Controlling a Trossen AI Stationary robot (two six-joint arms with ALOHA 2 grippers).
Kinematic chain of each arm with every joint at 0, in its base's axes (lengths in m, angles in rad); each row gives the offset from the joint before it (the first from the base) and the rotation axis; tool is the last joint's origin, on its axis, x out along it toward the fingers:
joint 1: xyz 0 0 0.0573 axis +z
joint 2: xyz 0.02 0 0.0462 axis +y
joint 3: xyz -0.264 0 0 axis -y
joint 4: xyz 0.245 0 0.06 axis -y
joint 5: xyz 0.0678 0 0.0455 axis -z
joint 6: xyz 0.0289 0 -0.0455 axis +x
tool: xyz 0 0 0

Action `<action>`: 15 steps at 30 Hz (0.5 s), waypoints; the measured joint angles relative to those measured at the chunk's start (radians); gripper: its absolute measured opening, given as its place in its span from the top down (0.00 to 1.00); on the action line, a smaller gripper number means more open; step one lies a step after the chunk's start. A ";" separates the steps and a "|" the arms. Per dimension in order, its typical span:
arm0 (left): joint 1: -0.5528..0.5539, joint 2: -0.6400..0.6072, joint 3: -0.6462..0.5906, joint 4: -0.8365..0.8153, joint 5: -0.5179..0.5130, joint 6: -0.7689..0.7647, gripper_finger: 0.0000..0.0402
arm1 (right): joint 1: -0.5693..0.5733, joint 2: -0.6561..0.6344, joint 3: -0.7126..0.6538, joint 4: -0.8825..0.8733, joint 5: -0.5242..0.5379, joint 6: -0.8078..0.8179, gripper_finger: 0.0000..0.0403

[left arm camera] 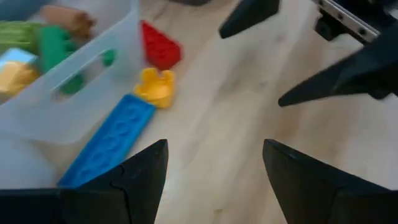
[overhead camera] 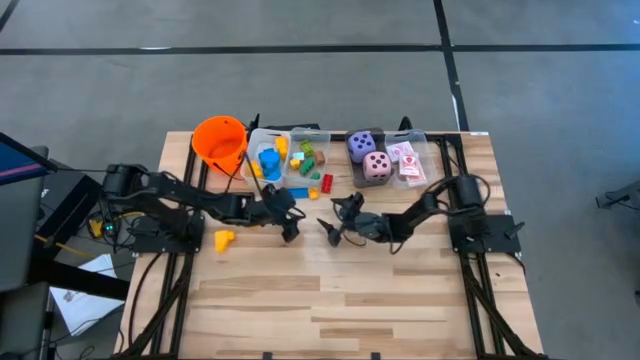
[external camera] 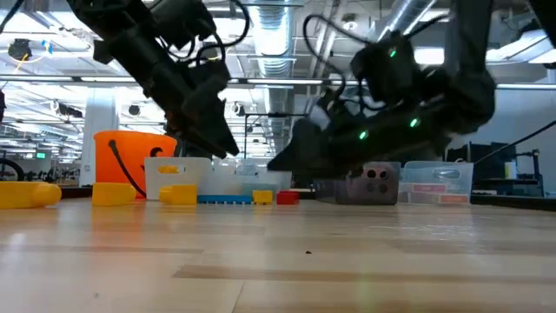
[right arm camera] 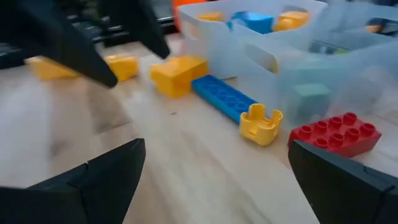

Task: Pick & Place Toys
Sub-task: Put the small yellow game piece into the left transparent bin

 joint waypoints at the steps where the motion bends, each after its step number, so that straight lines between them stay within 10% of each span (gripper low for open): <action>1: 0.000 0.014 0.000 0.005 -0.026 0.000 0.36 | -0.004 0.026 0.014 0.004 0.021 0.005 0.04; 15: 0.000 0.042 0.001 -0.008 -0.126 0.000 0.36 | -0.067 0.239 0.283 -0.182 0.084 0.109 0.04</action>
